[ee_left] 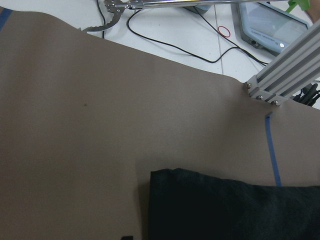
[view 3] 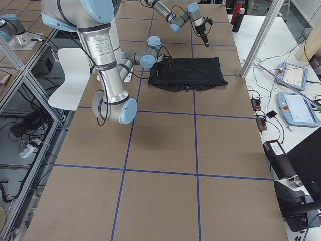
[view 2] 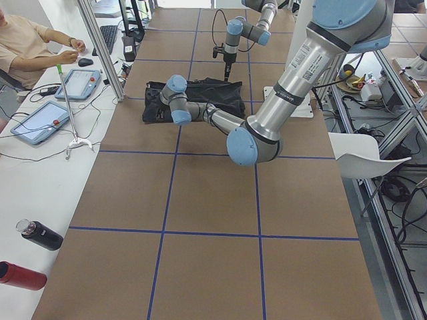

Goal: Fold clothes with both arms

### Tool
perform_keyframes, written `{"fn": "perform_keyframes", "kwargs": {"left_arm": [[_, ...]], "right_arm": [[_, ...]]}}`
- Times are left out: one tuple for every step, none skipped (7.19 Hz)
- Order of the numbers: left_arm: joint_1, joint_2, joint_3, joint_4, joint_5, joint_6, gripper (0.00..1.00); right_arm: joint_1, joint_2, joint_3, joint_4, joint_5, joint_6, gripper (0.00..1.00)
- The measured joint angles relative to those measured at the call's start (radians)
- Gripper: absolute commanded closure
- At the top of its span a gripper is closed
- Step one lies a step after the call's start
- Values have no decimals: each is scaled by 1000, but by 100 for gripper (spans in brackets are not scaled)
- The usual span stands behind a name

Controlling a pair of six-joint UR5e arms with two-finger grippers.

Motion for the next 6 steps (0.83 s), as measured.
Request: {"fn": "perform_keyframes", "kwargs": {"left_arm": [[0,10,-17,9,-1,-2,34],[0,14,-24,12,-1,-4,34],[0,15,-27,13,-1,-7,34],[0,17,-28,13,0,-9,34],[0,19,-28,13,1,-9,34],[0,21,-28,13,1,-10,34]], "right_arm": [[-10,4,-5,-17,-5,-94,71],[-15,7,-8,-24,-7,-156,64],[-17,11,-11,-26,-8,-191,63],[-18,16,-14,-28,-9,-219,64],[-21,22,-18,-31,-14,-249,67],[-28,25,-24,-33,-26,-273,71]]}}
